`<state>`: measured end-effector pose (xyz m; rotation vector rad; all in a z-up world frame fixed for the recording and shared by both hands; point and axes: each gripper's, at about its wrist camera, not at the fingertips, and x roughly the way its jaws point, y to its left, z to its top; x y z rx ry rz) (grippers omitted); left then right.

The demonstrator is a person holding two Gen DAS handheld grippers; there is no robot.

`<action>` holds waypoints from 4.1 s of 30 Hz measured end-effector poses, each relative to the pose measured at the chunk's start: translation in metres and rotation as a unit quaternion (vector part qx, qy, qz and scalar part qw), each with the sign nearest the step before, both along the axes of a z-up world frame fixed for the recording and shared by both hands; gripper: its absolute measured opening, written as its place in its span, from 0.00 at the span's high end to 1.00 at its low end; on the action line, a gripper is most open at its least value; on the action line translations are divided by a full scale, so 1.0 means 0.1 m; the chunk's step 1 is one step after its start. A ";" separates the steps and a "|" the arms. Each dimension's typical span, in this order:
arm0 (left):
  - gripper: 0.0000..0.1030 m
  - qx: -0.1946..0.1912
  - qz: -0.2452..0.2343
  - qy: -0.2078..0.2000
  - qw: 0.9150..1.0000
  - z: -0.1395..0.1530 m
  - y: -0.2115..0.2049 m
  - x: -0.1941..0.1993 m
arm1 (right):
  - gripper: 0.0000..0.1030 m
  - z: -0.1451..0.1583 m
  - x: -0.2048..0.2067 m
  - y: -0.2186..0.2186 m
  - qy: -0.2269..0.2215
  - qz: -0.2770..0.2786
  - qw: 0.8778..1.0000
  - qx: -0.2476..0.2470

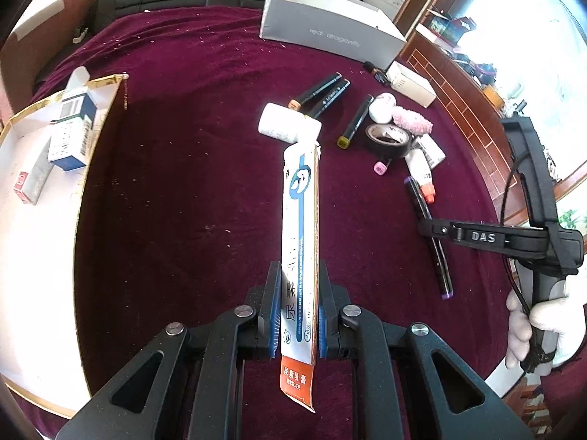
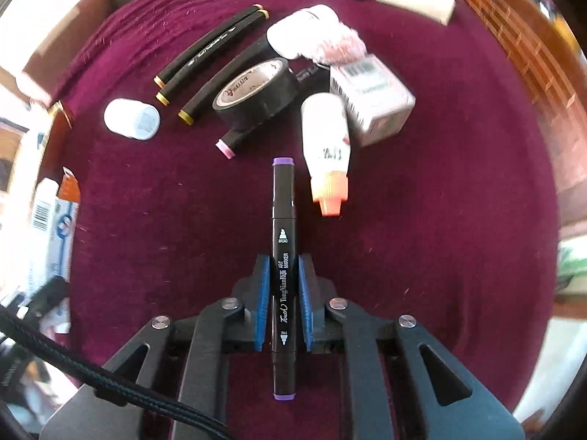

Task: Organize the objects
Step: 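Carry the ointment box and black marker into the tray and release them, then grasp the white pill bottle lying on the cloth with the left tool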

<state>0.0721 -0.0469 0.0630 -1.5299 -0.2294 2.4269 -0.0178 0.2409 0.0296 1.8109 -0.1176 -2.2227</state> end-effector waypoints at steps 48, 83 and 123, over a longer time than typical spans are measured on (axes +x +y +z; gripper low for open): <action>0.87 -0.071 0.159 -0.016 0.985 -0.36 -2.96 -0.93 | 0.87 0.11 -0.36 -3.98 -0.079 0.090 0.982 -0.146; 0.75 0.009 0.193 0.007 0.981 0.04 -3.16 -0.43 | 0.41 0.06 -1.12 -3.86 -0.090 0.021 0.972 -0.218; 0.63 0.029 -0.046 0.045 0.998 0.14 -0.11 -1.39 | 0.06 0.24 -0.10 0.08 0.024 -0.208 0.976 -0.051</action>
